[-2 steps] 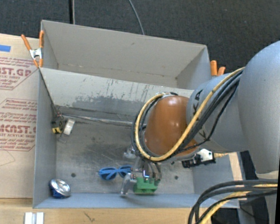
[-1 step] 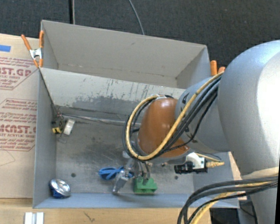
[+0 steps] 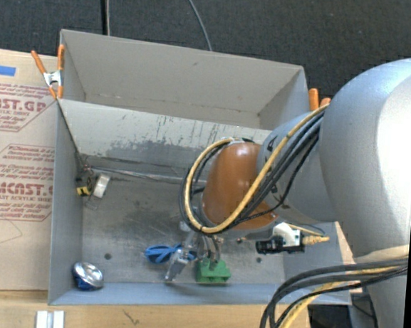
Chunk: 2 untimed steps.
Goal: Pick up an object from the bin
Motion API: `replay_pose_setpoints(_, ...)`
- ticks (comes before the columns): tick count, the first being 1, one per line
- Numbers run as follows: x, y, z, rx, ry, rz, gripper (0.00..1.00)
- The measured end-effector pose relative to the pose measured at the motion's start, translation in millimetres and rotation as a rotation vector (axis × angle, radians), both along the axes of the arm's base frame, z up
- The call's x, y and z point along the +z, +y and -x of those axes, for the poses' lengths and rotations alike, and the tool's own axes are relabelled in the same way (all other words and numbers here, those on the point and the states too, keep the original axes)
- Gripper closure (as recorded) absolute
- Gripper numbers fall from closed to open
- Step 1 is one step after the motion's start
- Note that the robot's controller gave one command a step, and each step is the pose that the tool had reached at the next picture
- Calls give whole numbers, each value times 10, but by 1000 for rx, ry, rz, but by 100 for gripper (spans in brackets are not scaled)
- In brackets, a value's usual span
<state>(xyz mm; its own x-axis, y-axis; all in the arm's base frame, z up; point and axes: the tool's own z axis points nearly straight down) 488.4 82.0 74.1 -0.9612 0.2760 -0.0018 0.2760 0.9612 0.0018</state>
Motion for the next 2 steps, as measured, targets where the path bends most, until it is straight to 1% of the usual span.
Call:
replay_pose_setpoints(1, 24, 7, -17, 0, -4, -2, 100)
replay_pose_setpoints(2, 720, 14, -33, 1, -4, -1, 100)
